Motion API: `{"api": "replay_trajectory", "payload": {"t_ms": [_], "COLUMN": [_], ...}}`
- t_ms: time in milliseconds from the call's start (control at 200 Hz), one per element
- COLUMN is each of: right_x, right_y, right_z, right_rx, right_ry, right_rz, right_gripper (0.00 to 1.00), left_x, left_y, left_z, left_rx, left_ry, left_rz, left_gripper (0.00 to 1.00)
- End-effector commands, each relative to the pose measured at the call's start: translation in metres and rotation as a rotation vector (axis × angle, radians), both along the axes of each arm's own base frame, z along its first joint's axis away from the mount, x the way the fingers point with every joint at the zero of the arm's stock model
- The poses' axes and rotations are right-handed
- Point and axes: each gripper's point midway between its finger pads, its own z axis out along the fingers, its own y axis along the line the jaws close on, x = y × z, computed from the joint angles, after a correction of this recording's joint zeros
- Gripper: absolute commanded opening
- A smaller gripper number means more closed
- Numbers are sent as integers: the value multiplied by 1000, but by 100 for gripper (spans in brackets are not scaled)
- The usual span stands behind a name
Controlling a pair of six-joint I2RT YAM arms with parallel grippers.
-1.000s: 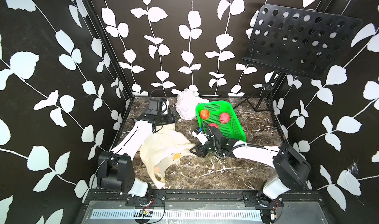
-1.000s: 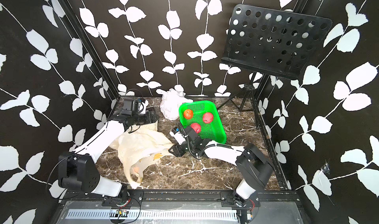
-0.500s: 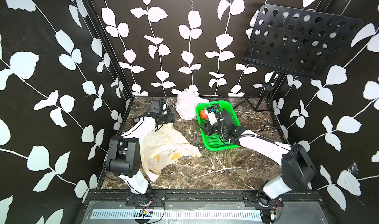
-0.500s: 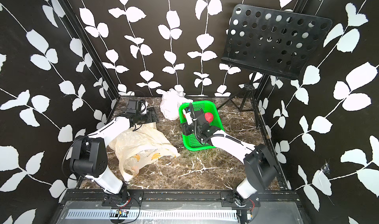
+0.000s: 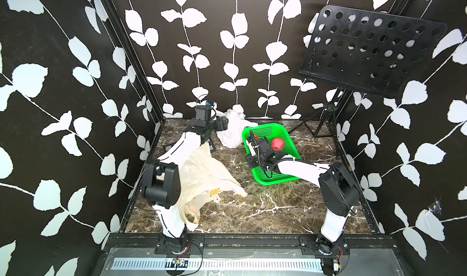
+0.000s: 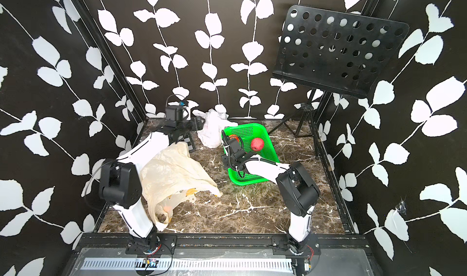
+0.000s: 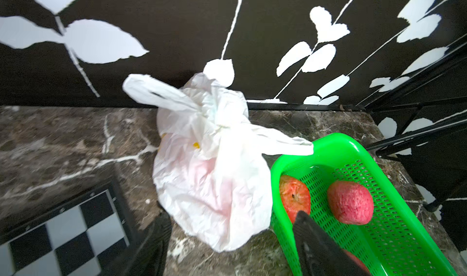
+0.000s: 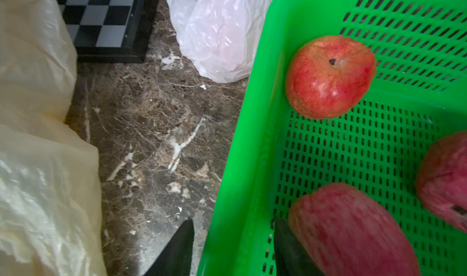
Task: Untie the knot of a plastic bag & take out the apple
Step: Adjust the basket at the center of the board, then move the plastic bag to the center of the board.
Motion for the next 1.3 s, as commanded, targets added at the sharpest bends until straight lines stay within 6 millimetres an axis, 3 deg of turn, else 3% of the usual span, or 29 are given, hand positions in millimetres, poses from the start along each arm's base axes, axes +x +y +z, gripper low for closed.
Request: {"api": "replay_trajectory", "payload": {"t_ms": [0,175,295,390,415,660,845,1110,1295], "right_x": [2,-9,-14,-14,-16,-23,-26,-19,-6], "right_y": [-27,-11,-9,-10,-11,-17,-27,-29,-17], "right_z": [9,37,61,62,76,76,82,115,140], "right_rx": [-28,139,196,193,212,205,180,196,273], "right_ry": [-15,-42,-80,-84,-109,-107,-126,-205,-280], "right_rz": [-83,-13,1,7,10,8,-2,12,52], "right_gripper": [46,55,57,58,58,58,58,58,59], "left_x": [12,39,55,66,69,78,44,-40,-83], "left_y": [-16,-25,-27,-34,-37,-50,-46,3,-8], "left_z": [-12,-41,-57,-69,-71,-79,-60,-32,-30], "left_rx": [70,154,210,222,221,233,263,457,424], "left_ry": [9,63,75,89,91,90,106,37,-80], "left_rz": [-28,-11,-18,-42,-48,-124,-214,-274,-455], "left_gripper": [77,77,75,72,71,28,2,0,0]}}
